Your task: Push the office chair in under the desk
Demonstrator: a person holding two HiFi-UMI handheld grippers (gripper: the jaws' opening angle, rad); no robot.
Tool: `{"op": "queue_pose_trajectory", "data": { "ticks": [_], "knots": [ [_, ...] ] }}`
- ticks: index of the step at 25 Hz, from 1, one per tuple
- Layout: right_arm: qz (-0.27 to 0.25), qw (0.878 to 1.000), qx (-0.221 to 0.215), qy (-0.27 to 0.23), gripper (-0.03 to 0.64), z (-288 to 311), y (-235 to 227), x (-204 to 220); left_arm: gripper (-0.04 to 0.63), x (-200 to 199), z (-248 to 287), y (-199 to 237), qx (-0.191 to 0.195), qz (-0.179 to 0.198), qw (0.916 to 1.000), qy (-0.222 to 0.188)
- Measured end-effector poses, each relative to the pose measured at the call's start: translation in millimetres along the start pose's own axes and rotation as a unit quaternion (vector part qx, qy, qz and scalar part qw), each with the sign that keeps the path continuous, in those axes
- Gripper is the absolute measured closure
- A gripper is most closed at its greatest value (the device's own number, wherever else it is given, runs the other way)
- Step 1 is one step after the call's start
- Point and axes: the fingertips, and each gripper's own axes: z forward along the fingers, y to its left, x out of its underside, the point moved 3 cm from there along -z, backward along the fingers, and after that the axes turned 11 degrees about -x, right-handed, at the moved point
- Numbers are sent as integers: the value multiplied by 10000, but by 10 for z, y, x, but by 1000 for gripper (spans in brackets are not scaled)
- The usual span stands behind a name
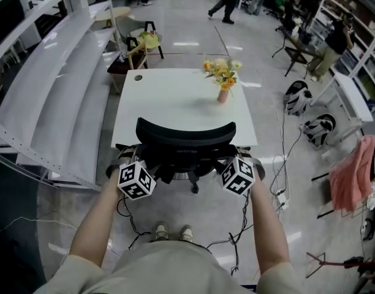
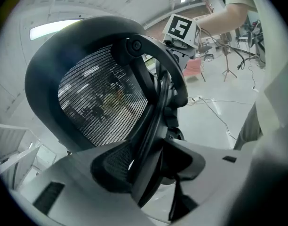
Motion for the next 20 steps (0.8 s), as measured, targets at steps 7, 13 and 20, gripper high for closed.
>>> {"op": "queue_pose_trajectory", "data": {
  "ticks": [7, 13, 20],
  "knots": [
    [-19, 9996, 286, 60, 416, 26, 13, -30, 376, 18, -22, 16, -180, -225, 9996, -17],
    [300, 9984, 466, -144, 461, -176, 95, -171, 371, -28, -290, 152, -374, -1154, 9923, -242],
    [841, 9778, 949, -1671, 508, -840, 156, -652, 405, -251, -784, 333, -740, -1172, 9882, -653]
  ]
}}
